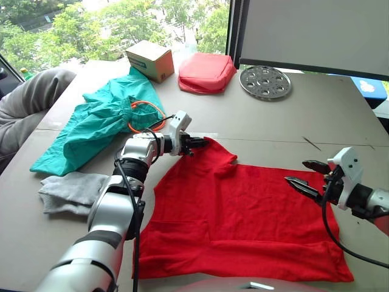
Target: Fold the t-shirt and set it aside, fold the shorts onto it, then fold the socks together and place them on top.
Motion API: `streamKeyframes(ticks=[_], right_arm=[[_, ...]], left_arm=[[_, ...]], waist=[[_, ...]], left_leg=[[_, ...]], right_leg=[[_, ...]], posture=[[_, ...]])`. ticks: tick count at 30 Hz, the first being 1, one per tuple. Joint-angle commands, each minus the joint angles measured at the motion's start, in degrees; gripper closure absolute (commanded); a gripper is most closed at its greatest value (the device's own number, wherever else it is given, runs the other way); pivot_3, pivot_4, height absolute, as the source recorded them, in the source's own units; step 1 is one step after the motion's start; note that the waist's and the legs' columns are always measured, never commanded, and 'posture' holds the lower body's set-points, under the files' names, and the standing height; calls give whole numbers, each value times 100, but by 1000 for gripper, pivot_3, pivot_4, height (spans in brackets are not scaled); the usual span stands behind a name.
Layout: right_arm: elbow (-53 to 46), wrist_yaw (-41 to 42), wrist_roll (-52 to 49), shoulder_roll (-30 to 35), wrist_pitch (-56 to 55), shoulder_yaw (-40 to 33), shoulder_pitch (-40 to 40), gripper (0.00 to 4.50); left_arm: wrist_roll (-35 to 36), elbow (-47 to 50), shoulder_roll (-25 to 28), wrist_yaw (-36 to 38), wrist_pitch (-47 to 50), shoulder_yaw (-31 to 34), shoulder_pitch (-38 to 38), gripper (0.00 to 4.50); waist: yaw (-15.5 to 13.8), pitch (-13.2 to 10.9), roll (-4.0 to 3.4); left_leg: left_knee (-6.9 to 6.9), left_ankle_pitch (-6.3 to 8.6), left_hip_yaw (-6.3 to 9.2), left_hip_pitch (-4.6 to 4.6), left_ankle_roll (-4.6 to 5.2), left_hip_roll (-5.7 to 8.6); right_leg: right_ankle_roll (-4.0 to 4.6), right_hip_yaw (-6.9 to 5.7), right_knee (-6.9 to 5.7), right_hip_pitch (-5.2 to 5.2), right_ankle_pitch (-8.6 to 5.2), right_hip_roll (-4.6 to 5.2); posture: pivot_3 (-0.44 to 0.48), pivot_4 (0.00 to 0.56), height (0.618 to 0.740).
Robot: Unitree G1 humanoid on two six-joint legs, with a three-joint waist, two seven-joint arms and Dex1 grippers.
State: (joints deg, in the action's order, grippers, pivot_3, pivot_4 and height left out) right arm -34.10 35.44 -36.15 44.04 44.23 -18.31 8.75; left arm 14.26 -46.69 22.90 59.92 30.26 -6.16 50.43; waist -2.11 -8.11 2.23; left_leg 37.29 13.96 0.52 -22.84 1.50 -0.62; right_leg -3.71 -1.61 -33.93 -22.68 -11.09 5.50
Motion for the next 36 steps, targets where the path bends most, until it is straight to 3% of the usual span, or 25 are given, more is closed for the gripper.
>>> streamKeyframes(ticks=[1, 8, 16, 29, 31, 34, 36], right_arm=[[167, -224, -68, 178, 426, -332, -220, 549], [774, -616, -35, 370, 1301, -279, -791, 549], [1666, -1114, 326, 378, 2328, 255, -1604, 549], [1926, -1192, 678, -9, 2436, 699, -1722, 549], [1925, -1148, 680, -50, 2413, 726, -1701, 941], [1880, -1076, 666, -62, 2413, 727, -1659, 2111], [1847, -1061, 701, -43, 2399, 729, -1625, 3130]], left_arm=[[65, 479, 22, 43, 14, 164, -91, 4437], [440, 1961, 142, 7, 531, 405, -679, 4437], [759, 3369, 118, -462, 1206, 573, -1304, 4437], [1155, 4177, 57, -989, 1682, 708, -1614, 4437], [1194, 4208, 72, -1025, 1711, 703, -1623, 4500], [1238, 4228, 108, -1047, 1737, 690, -1626, 4500], [1252, 4219, 126, -1048, 1746, 688, -1609, 4500]], waist=[[4, 0, 0], [14, 0, -2], [13, 1, -6], [110, 4, -5], [128, 5, -4], [132, 7, -4], [130, 7, -4]], left_leg=[[0, 0, 0, 0, 0, 0], [0, 0, 1, 0, 0, -2], [0, 0, -1, 1, 0, 1], [1, -1, 0, 4, 1, 2], [0, 0, 1, 5, 1, 1], [0, 0, 2, 7, 1, 0], [0, 0, 2, 7, 1, 0]], right_leg=[[0, 0, 0, 0, 0, 0], [3, 1, -1, -1, -1, 1], [5, 4, -1, 0, -1, 2], [3, 5, -3, 2, -1, -2], [1, 5, -3, 3, 0, -3], [0, 5, -3, 4, 1, -5], [1, 5, -3, 4, 1, -5]], posture=[[0, 150, 739], [0, 150, 739], [0, 150, 739], [0, 150, 739], [0, 150, 739], [0, 150, 739], [0, 150, 739]])
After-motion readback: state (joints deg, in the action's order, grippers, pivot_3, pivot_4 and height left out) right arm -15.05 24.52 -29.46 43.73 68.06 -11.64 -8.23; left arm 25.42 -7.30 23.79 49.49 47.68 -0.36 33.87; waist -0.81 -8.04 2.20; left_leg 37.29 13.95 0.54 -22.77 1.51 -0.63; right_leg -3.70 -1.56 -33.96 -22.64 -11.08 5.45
